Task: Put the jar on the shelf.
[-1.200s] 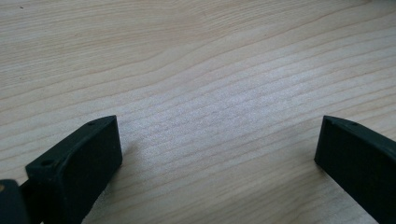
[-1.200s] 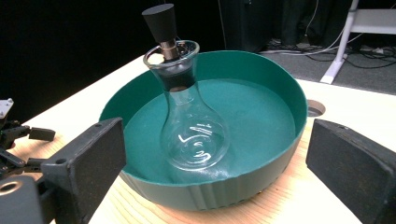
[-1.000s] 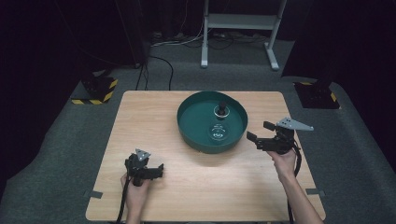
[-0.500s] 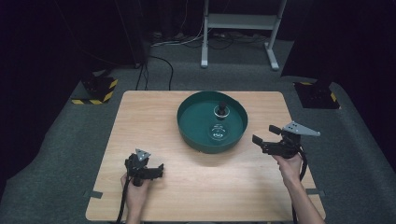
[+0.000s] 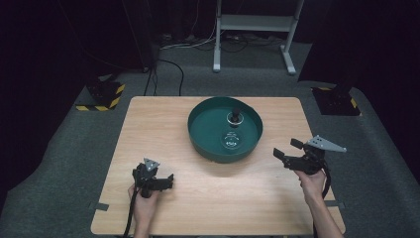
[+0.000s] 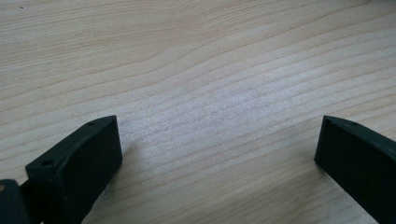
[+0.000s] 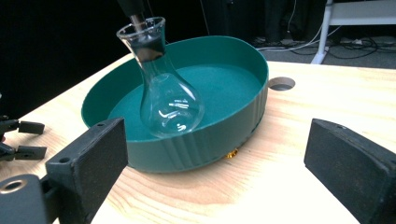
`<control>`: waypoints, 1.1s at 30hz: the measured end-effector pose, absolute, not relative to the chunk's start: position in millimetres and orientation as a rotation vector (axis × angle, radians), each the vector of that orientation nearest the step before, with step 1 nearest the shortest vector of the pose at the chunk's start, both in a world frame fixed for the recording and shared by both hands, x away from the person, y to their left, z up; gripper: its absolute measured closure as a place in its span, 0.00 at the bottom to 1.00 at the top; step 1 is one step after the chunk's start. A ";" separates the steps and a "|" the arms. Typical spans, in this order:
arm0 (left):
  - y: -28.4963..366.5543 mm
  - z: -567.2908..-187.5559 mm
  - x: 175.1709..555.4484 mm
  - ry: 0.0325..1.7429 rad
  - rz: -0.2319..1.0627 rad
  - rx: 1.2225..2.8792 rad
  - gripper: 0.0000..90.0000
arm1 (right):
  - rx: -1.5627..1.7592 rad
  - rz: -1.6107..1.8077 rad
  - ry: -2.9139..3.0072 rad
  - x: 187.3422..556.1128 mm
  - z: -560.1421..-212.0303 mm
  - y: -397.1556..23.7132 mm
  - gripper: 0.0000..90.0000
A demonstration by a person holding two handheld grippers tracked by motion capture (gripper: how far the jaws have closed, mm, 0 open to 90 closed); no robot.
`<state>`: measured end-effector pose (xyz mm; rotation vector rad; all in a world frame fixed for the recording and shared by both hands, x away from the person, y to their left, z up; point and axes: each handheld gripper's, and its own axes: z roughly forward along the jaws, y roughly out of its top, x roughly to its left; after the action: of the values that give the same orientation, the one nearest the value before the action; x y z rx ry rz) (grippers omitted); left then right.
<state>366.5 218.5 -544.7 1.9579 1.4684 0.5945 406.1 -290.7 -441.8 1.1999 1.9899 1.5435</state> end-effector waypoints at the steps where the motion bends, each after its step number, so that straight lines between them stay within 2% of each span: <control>1: 218.5 -544.7 366.5 1.468 0.594 1.958 0.01 | 1.205 1.542 1.990 405.4 -442.8 -291.6 0.07; 16: 218.5 -544.7 366.5 1.468 0.594 1.958 0.01 | 1.225 1.531 1.987 398.4 -454.8 -297.6 0.07; 33: 218.5 -544.7 366.5 1.468 0.595 1.958 0.01 | 1.227 1.481 2.046 394.3 -476.3 -285.0 0.07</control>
<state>366.5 218.5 -544.7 1.9581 1.4684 0.5946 394.3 -285.0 -476.3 1.2270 2.0457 1.4810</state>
